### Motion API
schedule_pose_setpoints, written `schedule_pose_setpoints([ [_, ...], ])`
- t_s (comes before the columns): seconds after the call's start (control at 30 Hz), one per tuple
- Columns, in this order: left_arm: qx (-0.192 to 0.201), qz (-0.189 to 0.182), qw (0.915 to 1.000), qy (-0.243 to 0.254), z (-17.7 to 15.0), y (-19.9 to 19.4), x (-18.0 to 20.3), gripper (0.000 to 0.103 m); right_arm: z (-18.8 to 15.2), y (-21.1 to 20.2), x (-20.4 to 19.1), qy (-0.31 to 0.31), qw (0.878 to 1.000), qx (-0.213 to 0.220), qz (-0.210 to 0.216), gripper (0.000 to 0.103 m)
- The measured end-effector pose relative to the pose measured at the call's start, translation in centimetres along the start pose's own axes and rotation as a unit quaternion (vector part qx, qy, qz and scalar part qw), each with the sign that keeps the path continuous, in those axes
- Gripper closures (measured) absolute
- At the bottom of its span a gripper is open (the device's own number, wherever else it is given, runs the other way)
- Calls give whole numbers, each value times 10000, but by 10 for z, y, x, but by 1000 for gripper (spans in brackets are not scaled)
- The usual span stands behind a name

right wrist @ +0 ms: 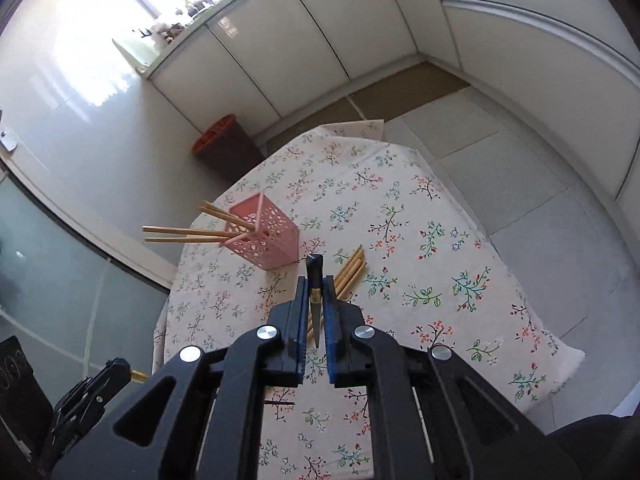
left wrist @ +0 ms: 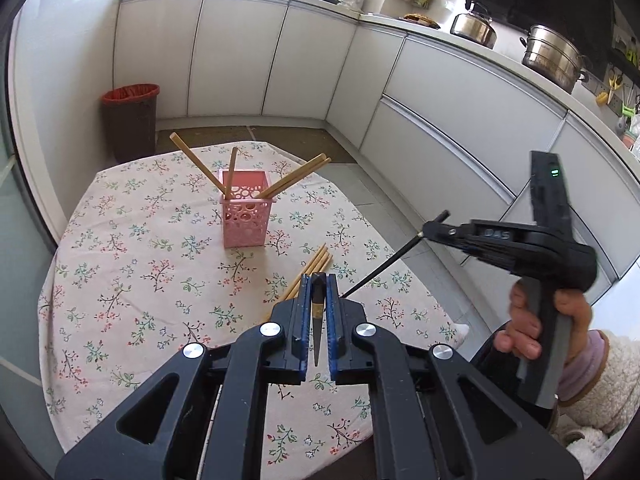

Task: Organize utensils
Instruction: 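Carry both black-tipped chopsticks up over the pink holder with both tools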

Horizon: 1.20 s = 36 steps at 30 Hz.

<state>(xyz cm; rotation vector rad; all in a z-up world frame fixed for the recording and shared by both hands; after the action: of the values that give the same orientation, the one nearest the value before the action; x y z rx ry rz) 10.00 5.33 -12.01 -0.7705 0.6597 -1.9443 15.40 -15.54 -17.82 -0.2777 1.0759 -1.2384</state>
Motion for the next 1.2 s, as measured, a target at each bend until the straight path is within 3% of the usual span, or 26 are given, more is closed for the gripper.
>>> schedule_pose_setpoints([
  [0.33, 143, 311, 9993, 151, 10, -19, 17, 97, 5, -56, -27, -369, 9979, 453, 267, 96],
  [0.67, 396, 636, 9964, 384, 46, -37, 28, 97, 40, -111, -58, -539, 9909, 959, 778, 96],
  [1.0, 906, 794, 9907, 626, 116, -49, 42, 97, 106, -143, -90, -734, 9799, 1539, 1033, 96],
  [1.2, 1379, 857, 9849, 604, 173, -58, 40, 97, 148, -128, -103, -745, 9779, 1734, 896, 96],
])
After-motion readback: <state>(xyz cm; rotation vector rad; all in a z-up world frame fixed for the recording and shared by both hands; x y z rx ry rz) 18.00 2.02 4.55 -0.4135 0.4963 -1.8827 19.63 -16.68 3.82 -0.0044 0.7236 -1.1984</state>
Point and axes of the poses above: each gripper's, at about its wrist camera, not at the fingertips, and y roughly the way its jaws point, x to its right, z to its top, the point moved 3 cm from there along y, roughly the way its jaws point, and after that the axes turned 4 degrees about -x, right-handed, at the moved point
